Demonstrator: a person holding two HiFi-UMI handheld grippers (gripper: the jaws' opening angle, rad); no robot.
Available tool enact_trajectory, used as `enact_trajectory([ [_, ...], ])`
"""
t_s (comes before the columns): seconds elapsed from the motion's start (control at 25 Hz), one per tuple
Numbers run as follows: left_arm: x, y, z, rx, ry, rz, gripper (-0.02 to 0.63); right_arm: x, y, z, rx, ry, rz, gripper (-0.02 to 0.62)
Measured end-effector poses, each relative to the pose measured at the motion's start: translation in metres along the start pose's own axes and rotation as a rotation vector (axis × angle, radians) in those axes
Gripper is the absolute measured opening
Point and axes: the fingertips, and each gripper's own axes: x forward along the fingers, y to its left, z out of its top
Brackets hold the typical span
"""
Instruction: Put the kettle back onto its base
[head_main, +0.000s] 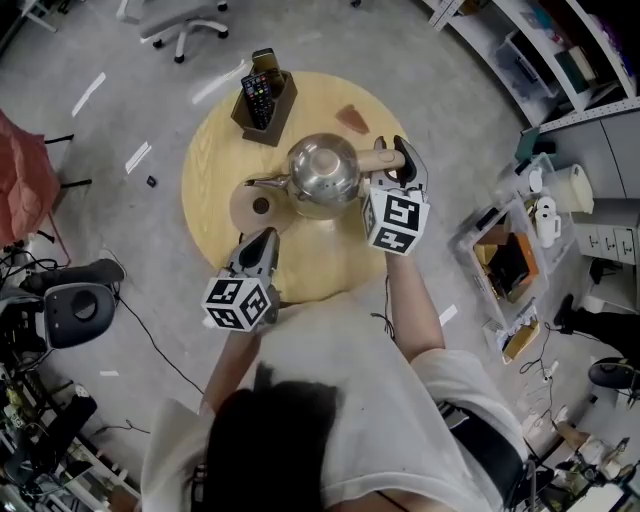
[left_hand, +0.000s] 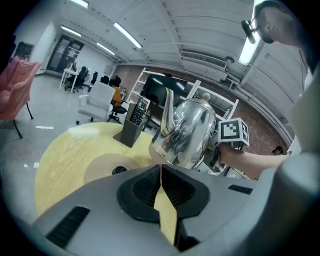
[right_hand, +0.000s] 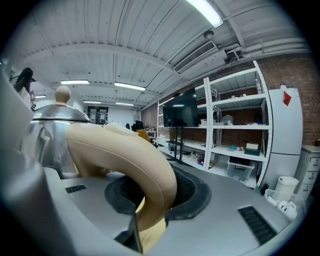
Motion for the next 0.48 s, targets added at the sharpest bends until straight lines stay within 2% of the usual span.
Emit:
enact_trajectory([
  [0.48, -0.041, 0.024, -0.007, -0.027, -0.055, 0.122, 0.029, -0.003, 0.05, -0.004, -0.019, 0.012, 0.101, 0.114],
])
